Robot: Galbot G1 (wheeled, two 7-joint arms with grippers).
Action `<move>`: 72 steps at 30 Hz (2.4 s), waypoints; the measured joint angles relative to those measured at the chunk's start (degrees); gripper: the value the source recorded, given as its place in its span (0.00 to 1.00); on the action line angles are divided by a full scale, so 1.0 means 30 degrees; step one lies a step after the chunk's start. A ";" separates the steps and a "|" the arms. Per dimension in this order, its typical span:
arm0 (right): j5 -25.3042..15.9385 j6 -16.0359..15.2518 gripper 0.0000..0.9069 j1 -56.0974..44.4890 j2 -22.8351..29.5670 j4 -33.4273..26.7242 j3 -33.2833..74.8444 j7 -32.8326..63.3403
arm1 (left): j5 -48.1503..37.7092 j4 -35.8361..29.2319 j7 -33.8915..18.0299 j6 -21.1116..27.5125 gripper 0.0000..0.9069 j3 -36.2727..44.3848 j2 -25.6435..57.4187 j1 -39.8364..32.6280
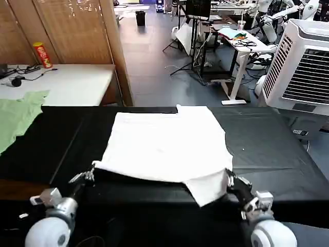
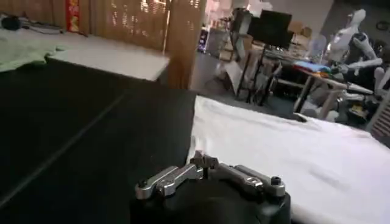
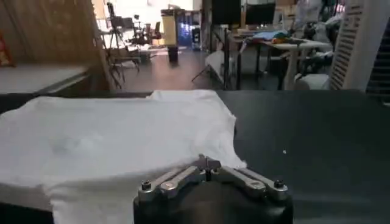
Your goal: Fold and organize the clothes.
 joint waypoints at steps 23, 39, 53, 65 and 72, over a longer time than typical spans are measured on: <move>-0.0059 -0.0203 0.97 0.5647 -0.0380 -0.5342 -0.2368 -0.1099 | 0.2506 0.5526 0.0486 -0.0044 0.97 0.2156 0.0938 -0.5438; 0.0108 -0.0965 0.95 0.0232 -0.1474 -0.0386 -0.1035 -0.1317 | 0.2722 0.5920 0.0683 -0.0069 0.97 0.1829 0.0959 -0.5303; -0.0071 -0.0942 0.69 -0.0618 -0.1033 -0.0240 -0.0906 -0.1196 | 0.1753 0.6124 0.1877 0.0127 0.83 0.1730 0.1073 -0.4407; 0.0475 -0.1738 0.04 -0.0365 -0.1055 -0.0273 -0.1050 -0.0313 | 0.0479 0.6825 0.2138 0.0255 0.00 0.1774 0.1175 -0.4793; 0.2715 -0.3821 0.03 -0.0754 -0.1935 0.0907 -0.0863 0.1183 | -0.0063 0.5862 0.1941 0.0725 0.00 0.1771 0.1818 -0.3864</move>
